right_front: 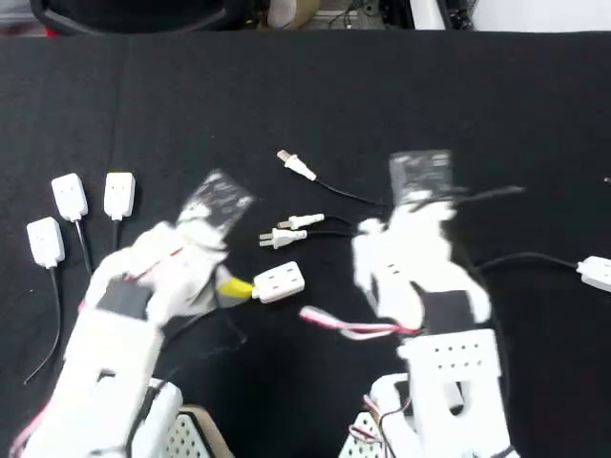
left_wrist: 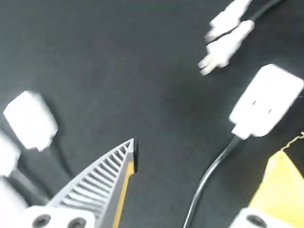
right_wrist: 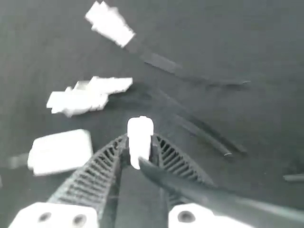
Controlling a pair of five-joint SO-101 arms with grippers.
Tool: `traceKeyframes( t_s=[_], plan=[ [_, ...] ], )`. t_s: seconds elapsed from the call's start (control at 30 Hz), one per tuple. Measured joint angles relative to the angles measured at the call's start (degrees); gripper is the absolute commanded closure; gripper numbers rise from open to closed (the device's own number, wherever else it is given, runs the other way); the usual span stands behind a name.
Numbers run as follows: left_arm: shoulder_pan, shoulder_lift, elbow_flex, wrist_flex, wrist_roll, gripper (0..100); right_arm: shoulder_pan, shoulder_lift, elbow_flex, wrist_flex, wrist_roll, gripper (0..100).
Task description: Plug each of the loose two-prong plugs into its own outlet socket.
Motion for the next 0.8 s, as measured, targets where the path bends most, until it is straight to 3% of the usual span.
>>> traceKeyframes(
  t_s=[0.13,0.33,0.5,0.8],
  plan=[
    [-6.59,-17.76,10.29,4.04,0.70,59,-9.05,0.00,4.75,0.00,0.88,98.7],
    [-16.44,-42.29,19.60,14.51,2.11,59,-15.12,0.00,12.48,-5.63,2.90,98.7],
    [-22.15,-42.37,21.80,16.35,1.32,59,-17.58,0.00,16.26,-11.34,2.90,98.7],
    [-23.21,-42.29,25.14,16.00,-0.62,59,-18.64,0.00,19.08,-20.31,2.90,98.7]
  ],
)
